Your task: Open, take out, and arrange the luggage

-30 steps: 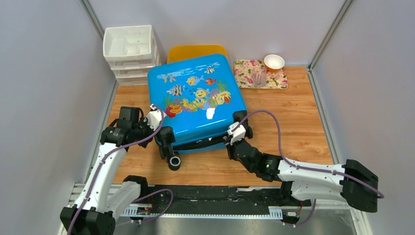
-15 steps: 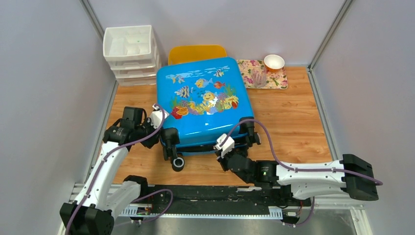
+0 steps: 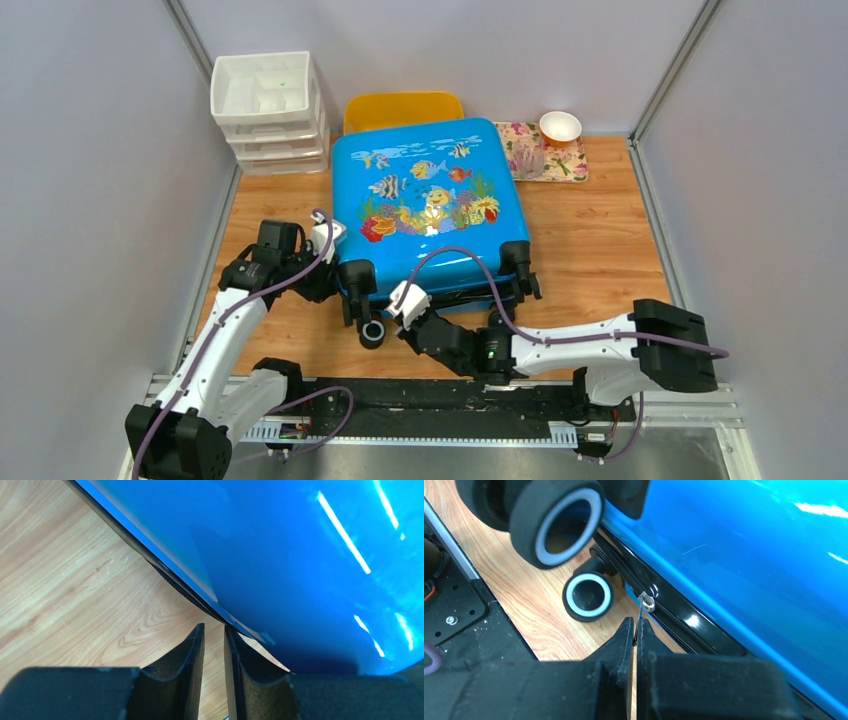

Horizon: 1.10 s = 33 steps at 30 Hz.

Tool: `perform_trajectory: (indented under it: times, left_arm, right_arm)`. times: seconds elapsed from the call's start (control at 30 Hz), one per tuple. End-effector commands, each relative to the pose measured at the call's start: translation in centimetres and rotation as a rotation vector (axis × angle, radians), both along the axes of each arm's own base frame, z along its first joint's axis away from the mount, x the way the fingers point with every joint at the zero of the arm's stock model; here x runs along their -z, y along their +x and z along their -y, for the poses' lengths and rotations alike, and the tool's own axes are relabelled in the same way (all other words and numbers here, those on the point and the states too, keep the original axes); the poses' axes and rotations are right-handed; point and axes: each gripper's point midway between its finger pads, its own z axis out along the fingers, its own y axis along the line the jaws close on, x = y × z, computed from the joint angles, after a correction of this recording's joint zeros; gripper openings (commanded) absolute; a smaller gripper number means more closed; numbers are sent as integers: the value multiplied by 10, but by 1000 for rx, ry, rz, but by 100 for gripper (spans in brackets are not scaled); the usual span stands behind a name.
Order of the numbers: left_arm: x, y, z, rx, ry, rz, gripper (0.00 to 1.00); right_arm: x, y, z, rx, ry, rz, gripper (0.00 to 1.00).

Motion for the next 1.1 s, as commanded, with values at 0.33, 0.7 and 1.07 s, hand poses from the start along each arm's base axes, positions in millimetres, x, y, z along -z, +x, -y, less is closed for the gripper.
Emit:
perform_trajectory:
  times: [0.33,0.7,1.07]
  left_arm:
    - [-16,11,62,-23,-347,-42,27]
    - [-16,8,70,-2,-399,-64,26]
    - [-8,0,71,12,-416,-65,26]
  right_arm:
    - [-122,-61,-110,-209,474,193,0]
    - [-107,-57,-147,-167,464,406,0]
    - [-121,-37,-160,30,490,635,0]
